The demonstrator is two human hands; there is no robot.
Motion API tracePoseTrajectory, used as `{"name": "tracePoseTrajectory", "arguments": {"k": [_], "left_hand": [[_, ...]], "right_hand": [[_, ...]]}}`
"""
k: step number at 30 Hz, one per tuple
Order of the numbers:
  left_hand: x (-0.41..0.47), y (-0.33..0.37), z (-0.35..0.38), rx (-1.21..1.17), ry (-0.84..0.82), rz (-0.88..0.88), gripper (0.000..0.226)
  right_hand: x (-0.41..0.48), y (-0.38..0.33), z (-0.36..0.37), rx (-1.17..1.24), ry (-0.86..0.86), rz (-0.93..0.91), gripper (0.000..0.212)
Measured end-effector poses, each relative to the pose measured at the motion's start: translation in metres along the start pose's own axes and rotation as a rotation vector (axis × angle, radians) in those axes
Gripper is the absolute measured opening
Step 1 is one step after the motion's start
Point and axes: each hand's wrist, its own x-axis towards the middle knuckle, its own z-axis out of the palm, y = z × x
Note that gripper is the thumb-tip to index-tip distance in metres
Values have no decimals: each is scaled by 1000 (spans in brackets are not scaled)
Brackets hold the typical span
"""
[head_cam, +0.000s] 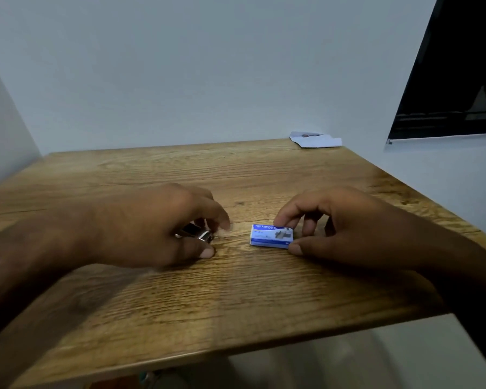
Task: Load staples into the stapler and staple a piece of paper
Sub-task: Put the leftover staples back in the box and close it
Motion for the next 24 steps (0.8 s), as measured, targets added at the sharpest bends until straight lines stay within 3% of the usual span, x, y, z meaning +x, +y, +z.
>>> {"name": "tracePoseTrajectory", "arguments": {"k": [7, 12, 17, 24], "left_hand": [[-6, 27, 1, -65, 151, 37, 43], [26, 64, 24, -22, 124, -18, 54], [51, 73, 37, -88, 199, -62, 30], [58, 74, 43, -199, 251, -53, 24]], "right_hand": [[-8, 0, -5, 1, 18, 20, 32], [-25, 3, -14, -29, 40, 46, 32], [-39, 10, -18, 20, 67, 131, 33], [-40, 18, -13, 215, 183, 181, 39]]}}
